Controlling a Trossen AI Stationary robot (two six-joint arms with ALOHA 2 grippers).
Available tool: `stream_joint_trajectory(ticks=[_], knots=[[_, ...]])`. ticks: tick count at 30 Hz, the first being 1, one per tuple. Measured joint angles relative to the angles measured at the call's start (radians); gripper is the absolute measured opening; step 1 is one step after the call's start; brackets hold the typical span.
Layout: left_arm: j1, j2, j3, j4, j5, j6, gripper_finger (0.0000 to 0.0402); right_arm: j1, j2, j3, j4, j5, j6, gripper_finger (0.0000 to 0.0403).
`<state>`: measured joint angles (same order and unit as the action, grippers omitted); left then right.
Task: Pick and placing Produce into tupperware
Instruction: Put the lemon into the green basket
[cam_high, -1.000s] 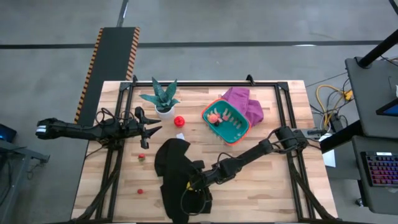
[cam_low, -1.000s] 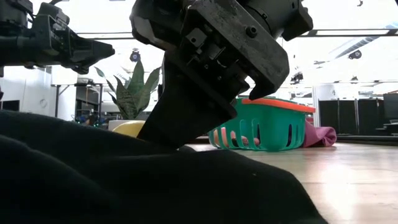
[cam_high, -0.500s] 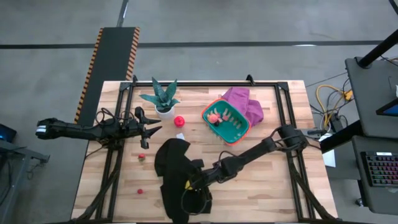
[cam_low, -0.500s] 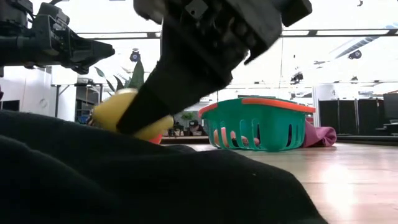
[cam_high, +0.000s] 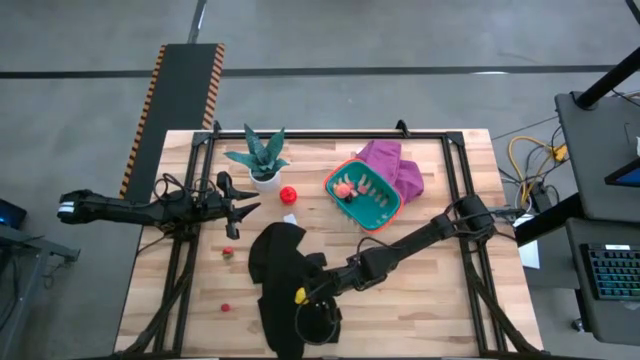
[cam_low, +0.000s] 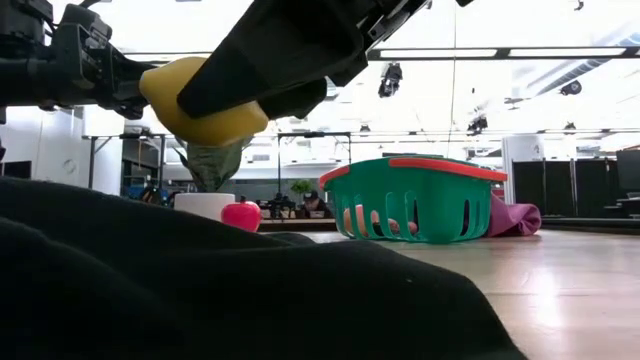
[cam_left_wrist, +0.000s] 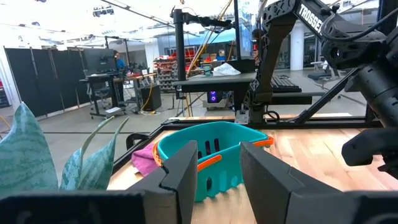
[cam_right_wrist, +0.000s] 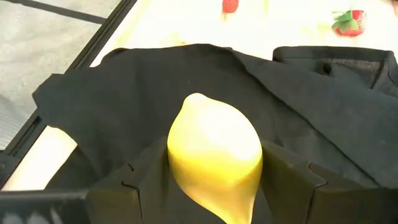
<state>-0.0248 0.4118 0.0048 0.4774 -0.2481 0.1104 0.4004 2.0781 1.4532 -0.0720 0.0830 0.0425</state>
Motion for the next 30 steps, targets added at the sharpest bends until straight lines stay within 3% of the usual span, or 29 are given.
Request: stream_joint_trajectory(ticks=[14,30], knots=[[0.0,0.0,0.0,0.0,0.0,0.0,0.0108,0.0,-0.002,0.0,-0.002,-0.001,-0.003,0.0205],[0.0,0.0,0.0,0.0,0.0,0.0,0.0108,0.0,-0.105,0.0,-0.075,0.023,-0.071,0.0205]])
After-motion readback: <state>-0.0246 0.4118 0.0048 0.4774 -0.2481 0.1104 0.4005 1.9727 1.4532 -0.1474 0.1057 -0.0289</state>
